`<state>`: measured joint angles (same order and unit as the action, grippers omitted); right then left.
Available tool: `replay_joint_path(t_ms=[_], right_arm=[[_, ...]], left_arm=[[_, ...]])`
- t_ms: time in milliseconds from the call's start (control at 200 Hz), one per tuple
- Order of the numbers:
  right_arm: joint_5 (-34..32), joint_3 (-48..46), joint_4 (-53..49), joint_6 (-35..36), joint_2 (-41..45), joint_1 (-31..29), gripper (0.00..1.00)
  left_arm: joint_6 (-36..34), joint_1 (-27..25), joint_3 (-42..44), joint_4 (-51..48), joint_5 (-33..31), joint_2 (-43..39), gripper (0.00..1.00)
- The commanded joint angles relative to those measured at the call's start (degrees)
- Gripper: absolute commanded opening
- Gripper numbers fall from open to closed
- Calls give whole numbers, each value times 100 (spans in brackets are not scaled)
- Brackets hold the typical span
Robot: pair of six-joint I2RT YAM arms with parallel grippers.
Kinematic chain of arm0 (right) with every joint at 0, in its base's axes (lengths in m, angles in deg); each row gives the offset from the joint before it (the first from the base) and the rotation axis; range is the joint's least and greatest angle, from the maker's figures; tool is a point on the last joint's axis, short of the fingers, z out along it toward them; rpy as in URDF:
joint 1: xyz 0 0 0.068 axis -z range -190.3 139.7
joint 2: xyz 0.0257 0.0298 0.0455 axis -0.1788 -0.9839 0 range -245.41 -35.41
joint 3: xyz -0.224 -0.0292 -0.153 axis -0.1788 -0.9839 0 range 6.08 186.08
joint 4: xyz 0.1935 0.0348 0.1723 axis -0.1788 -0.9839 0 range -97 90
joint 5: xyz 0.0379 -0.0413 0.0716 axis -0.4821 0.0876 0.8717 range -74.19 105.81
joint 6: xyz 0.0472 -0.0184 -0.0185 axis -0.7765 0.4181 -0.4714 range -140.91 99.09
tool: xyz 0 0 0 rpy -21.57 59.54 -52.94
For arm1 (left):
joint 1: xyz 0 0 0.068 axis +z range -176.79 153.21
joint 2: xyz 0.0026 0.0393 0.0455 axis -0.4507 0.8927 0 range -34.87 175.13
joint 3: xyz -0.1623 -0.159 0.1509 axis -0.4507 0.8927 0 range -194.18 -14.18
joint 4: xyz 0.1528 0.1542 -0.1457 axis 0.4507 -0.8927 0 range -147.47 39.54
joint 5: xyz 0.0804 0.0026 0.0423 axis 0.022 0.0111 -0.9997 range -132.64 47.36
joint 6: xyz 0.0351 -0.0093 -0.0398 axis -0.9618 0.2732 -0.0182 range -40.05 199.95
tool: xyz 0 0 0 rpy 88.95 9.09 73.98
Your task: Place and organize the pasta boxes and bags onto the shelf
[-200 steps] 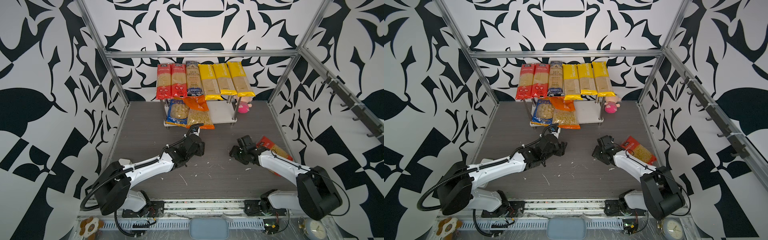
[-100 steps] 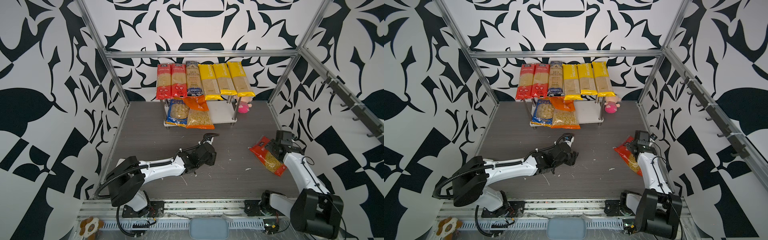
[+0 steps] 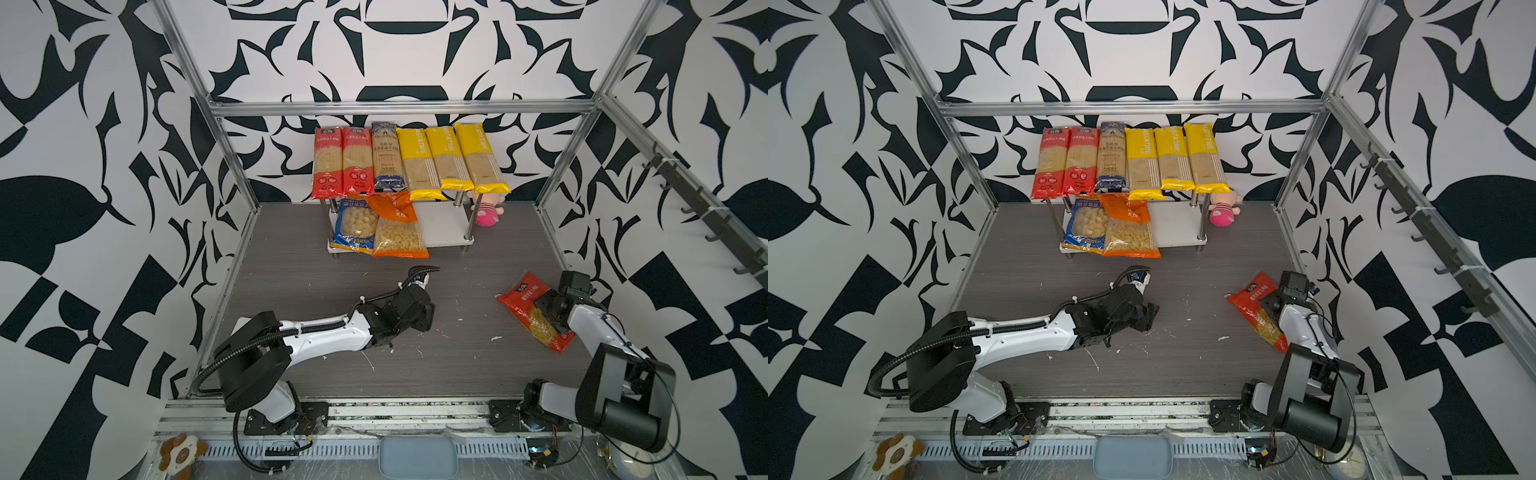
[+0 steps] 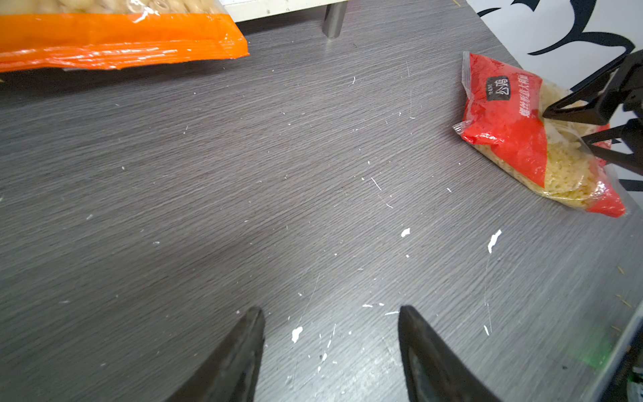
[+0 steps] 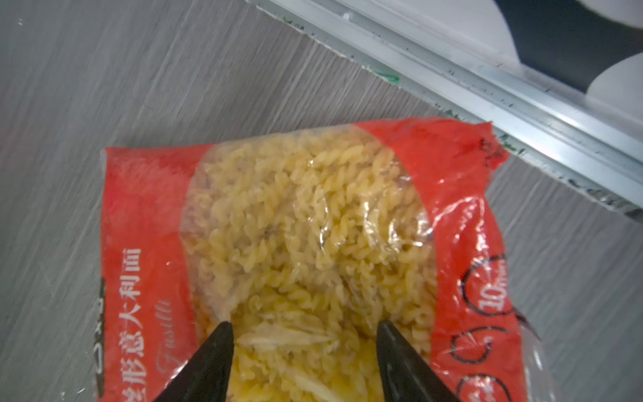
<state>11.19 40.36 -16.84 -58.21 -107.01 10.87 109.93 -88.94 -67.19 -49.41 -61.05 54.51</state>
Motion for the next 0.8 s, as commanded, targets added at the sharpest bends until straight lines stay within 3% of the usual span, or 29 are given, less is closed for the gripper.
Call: replay_joint_path(t_ms=[0, 350, 795], right_arm=[[541, -164, 177, -288, -88, -369, 66], [356, -541, 486, -1149, -66, -1776, 65], [-340, -406, 1065, -3004, -719, -4725, 63]], left_arm=[[-27, -7, -119, -13, -27, 13, 65], [-96, -8, -78, -36, -110, 26, 65], [32, 18, 44, 76, -104, 42, 66]])
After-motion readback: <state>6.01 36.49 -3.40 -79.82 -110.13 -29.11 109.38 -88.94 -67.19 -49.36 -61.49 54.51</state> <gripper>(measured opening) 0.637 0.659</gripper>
